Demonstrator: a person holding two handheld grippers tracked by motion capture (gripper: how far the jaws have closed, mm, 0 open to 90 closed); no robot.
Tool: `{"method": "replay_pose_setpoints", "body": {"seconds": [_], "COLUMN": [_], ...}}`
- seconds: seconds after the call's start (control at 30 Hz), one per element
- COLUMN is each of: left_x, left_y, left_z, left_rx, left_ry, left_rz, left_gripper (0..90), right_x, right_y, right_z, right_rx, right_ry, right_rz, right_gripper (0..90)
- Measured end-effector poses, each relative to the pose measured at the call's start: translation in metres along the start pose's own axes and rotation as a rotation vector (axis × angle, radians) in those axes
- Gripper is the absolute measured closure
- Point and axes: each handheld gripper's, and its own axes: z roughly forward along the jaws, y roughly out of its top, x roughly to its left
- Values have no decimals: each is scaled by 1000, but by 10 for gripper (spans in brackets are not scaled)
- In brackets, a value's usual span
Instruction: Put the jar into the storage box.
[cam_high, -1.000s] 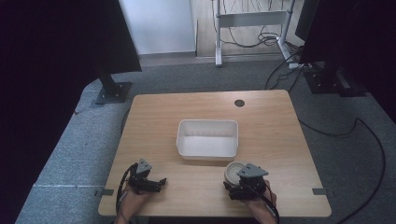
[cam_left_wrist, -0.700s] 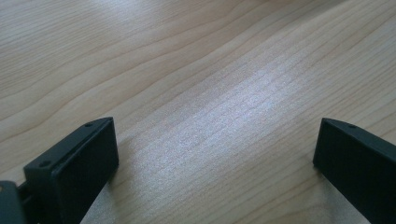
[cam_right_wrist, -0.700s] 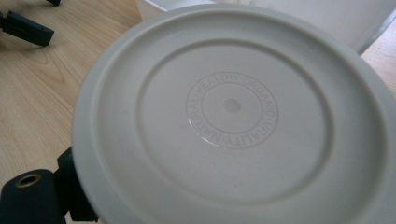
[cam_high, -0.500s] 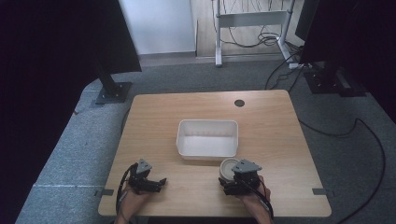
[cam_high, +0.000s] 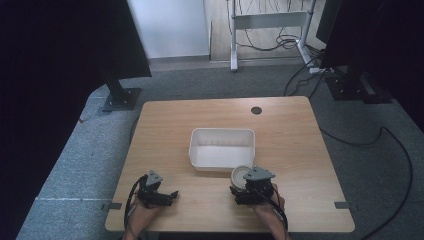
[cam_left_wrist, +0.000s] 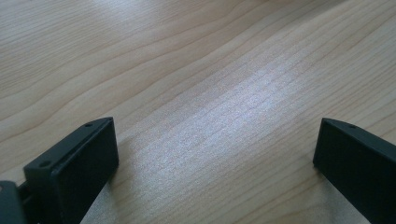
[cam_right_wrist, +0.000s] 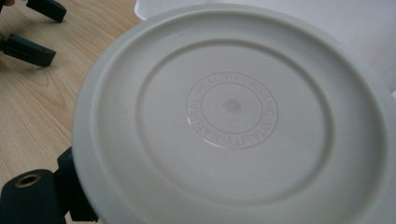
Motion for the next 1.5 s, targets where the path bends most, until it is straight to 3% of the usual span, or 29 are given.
{"method": "replay_pose_setpoints", "body": {"seconds": [1.2, 1.5], "left_x": [0, 0], "left_y": [0, 0], "left_z": [0, 0], "left_rx": [0, -1], "left_ry": [0, 0], "left_rz": [0, -1], "left_gripper": [0, 0], "right_x": [6, 5], "right_y": [40, 50], "right_z": [27, 38], "right_rx": [-25, -22], "right_ry": [25, 9], "right_rz": [-8, -13], "right_gripper": [93, 94]}}
